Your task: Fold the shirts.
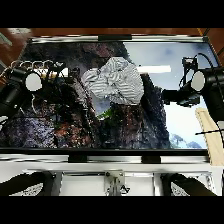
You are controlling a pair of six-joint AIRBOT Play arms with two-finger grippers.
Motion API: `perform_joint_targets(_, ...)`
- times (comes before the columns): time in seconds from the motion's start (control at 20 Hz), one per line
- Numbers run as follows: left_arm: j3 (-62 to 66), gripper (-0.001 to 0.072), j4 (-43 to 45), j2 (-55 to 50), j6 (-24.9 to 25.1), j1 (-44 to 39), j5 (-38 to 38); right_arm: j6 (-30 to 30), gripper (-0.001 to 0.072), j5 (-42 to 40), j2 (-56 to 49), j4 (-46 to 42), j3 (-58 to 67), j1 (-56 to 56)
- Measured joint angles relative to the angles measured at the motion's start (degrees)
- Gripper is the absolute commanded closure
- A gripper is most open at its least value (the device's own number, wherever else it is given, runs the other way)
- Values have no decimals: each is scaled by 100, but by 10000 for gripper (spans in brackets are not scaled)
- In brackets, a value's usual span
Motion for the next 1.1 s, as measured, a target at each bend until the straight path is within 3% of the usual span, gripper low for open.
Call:
perform_joint_targets(0.75,0,38,2,0,0,0,2,-2,112,-44,0,4,0,0)
perform_joint_targets(0.95,-2,38,0,-13,0,0,90,0,113,-782,0,59,0,0)
perform_joint_targets(1.1,-2,37,-127,-76,-37,0,669,28,112,-1360,0,184,0,0)
